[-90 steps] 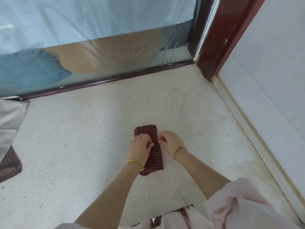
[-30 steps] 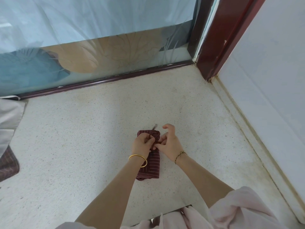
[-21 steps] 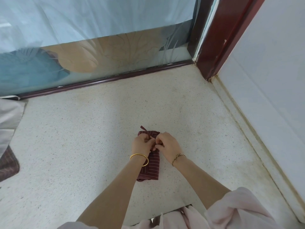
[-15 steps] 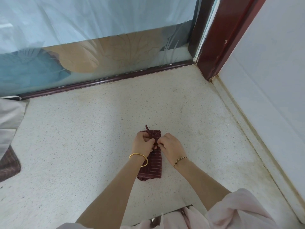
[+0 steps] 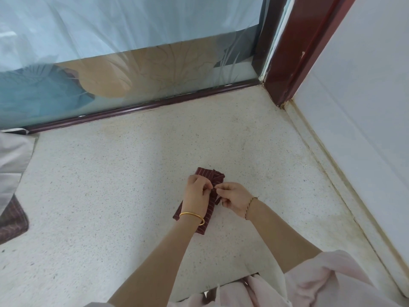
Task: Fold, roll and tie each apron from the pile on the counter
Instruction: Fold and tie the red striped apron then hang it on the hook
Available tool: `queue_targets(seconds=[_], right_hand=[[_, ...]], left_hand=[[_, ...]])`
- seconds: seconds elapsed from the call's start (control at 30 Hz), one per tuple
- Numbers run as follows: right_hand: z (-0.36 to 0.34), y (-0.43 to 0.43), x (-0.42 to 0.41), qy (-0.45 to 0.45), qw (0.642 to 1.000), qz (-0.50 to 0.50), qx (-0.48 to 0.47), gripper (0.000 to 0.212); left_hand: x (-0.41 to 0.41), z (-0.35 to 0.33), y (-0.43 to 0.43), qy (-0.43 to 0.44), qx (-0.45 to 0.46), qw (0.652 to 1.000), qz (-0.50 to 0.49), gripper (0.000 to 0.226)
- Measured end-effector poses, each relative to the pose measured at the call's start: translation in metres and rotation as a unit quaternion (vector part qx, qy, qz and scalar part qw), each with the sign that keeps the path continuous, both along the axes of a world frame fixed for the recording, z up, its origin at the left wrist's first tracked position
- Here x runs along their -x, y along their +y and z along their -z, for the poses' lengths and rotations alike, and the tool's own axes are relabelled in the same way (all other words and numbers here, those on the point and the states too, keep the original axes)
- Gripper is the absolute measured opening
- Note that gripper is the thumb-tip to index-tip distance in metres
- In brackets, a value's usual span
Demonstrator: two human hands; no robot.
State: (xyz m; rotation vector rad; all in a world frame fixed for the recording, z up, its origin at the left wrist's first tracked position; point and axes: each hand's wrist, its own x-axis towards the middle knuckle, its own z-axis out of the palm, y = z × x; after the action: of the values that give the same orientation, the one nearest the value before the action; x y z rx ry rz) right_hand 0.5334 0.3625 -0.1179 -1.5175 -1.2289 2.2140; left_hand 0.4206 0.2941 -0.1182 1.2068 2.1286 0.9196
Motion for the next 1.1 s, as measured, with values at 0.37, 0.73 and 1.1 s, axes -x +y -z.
queue_targets(seconds=[0.37, 0.73, 1.1], right_hand=[[-0.001, -0.002, 0.003, 0.007, 0.997, 0.050, 0.064, 0.018], [0.005, 0.007, -0.007, -0.207, 0.955, -0.043, -0.210, 0.029], [0.014, 0.007, -0.016, -0.170, 0.981, 0.030, -0.090, 0.012]], left_hand=[[0.003, 0.006, 0.001, 0.095, 0.040, 0.990, 0.095, 0.006], [0.027, 0.008, -0.001, 0.210, 0.136, 0.956, 0.156, 0.012], [0.002, 0.000, 0.003, 0.279, 0.262, 0.909, 0.164, 0.068]])
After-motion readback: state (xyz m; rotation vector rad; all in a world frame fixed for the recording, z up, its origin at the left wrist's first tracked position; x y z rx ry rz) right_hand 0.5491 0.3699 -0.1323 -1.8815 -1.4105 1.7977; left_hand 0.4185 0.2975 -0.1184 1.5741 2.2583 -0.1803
